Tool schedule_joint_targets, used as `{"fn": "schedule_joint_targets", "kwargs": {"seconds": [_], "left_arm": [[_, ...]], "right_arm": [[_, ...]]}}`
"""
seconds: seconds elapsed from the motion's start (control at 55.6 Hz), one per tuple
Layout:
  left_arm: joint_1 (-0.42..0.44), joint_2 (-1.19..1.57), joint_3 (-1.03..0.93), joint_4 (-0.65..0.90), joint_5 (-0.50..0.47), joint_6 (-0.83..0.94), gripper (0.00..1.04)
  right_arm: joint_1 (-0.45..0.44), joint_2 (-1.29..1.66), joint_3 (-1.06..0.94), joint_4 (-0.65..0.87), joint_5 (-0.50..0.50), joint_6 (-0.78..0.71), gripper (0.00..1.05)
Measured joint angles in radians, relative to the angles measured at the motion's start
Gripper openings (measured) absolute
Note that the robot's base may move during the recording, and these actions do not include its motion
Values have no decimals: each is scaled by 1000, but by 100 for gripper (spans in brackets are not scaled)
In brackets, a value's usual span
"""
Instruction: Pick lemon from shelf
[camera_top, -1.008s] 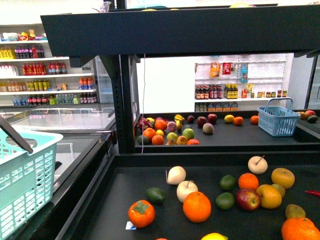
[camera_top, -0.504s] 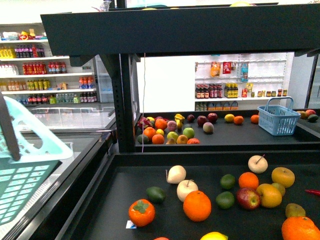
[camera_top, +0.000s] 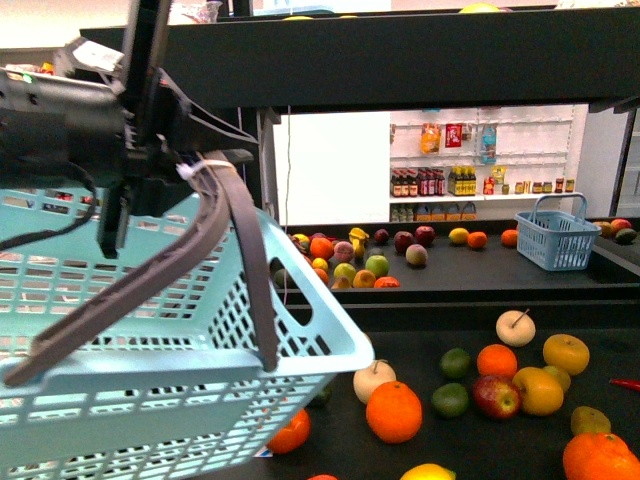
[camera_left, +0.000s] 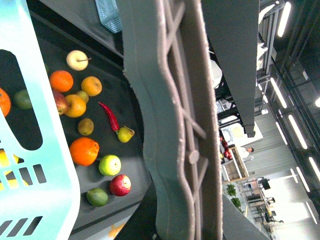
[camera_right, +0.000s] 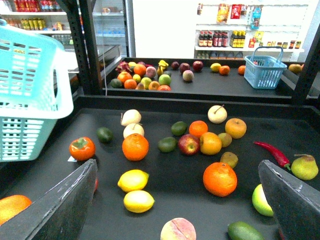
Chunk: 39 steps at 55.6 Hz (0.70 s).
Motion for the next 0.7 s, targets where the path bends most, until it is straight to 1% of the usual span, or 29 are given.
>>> {"fn": "schedule_joint_targets", "kwargs": {"seconds": [0.216,0.486,0.702], "left_arm": [[-58,78,97,26,26,14,9],[-98,149,148,20,34,23,9],[-113,172,179,-41,16,67,9]], "right_arm": [[0,0,0,0,0,0,97],[0,0,0,0,0,0,97],[0,0,0,0,0,0,97]]}}
